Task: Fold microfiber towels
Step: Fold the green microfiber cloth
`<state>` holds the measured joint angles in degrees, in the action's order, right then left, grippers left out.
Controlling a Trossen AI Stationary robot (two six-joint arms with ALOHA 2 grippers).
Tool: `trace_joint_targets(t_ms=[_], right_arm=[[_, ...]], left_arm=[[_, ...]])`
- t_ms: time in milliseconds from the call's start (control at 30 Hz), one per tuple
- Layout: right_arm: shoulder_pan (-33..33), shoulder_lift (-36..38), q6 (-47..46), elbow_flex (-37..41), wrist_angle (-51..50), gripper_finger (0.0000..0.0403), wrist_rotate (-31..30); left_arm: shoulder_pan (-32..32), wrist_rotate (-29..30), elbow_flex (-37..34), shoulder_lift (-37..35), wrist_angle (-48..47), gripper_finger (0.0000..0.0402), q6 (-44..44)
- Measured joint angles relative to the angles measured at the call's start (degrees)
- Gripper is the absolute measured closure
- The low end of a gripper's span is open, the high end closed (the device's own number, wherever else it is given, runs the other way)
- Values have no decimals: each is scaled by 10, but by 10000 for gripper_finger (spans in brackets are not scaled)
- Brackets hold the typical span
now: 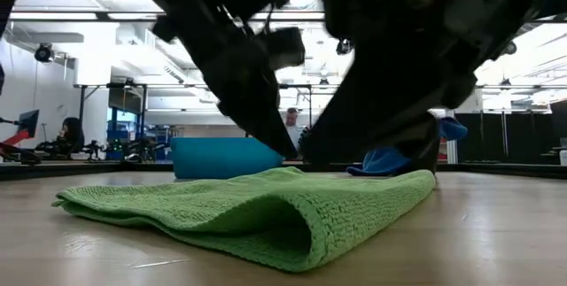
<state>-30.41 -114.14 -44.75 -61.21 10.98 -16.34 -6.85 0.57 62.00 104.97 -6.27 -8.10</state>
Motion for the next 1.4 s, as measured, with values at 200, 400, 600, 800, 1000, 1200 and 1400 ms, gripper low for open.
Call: trace_joint_targets(t_ms=[200, 400, 600, 800, 1000, 1200, 1400], right_arm=[[2, -60, 16, -86, -62, 394, 62], [3, -62, 14, -124, -193, 394, 90], [3, -38, 44, -121, -269, 394, 107], [4, -24, 87, -119, -309, 394, 151], [3, -24, 94, -119, -313, 394, 177], [-6, 2, 101, -120, -327, 394, 150], [-20, 66, 107, -119, -333, 394, 77]], left_arm=[[46, -7, -4, 18, -15, 401, 15], [48, 10, -17, 23, -30, 401, 19], [24, 11, -24, 21, -32, 401, -30], [8, 40, -24, 20, -34, 401, -78], [6, 56, -26, 16, -39, 401, -111], [-2, 91, -27, -16, -51, 401, -110], [-31, 154, -26, -90, -97, 401, -91]])
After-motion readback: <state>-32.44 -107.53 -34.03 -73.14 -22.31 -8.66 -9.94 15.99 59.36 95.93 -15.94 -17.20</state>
